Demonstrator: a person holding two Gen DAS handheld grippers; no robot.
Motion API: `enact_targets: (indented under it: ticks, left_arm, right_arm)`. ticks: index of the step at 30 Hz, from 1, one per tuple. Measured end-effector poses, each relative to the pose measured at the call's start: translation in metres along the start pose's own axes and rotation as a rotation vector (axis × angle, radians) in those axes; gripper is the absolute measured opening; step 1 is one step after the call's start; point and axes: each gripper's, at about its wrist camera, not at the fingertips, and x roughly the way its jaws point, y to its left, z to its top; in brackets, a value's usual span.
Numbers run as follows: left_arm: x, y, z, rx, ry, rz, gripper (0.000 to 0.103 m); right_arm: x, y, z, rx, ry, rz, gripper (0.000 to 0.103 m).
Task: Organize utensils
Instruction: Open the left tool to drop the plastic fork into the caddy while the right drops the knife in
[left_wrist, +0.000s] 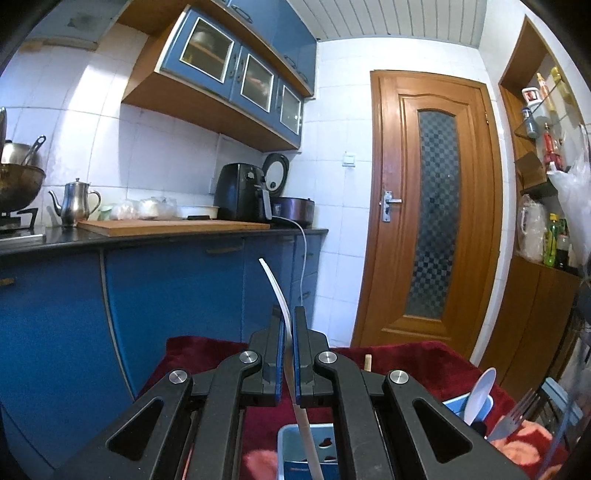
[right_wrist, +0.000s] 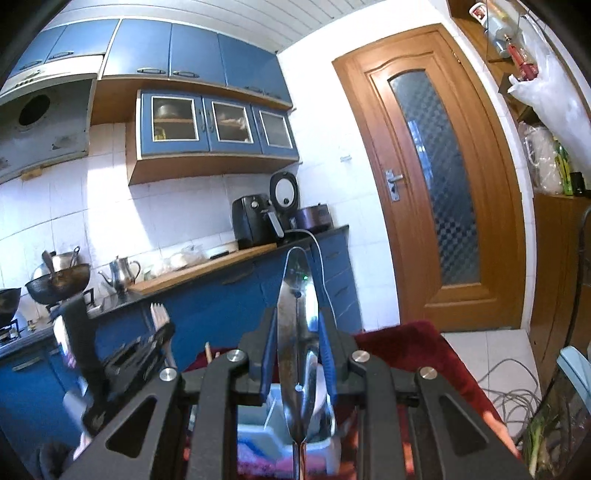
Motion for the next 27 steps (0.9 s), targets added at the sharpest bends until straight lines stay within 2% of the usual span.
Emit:
enact_targets:
  ticks: [11,16,24,27]
  left_arm:
    - [0.006,0.003,-0.018,-0.002,0.040,-0.013,0.004]
    - [0.006,0.005,-0.021,-0.012,0.047,-0.013,0.004]
    - [0.009,0.004,-0.024,-0.012,0.074,-0.022,0.004]
    - [0.009,0.002,-0.025,-0.011,0.092,-0.040,0.005]
  right_arm:
    - [0.053,0.005,0.002,-0.024,-0.141,-0.069,0.024]
    - [0.070,0.004,-0.015,-0.029,-0.080,-0.061,0.024]
    - [0.069,0.002,-0.030,-0.027,-0.018,-0.027,0.025]
    - [0.068,0.003,-0.030,-0.023,-0.005,-0.016,0.031]
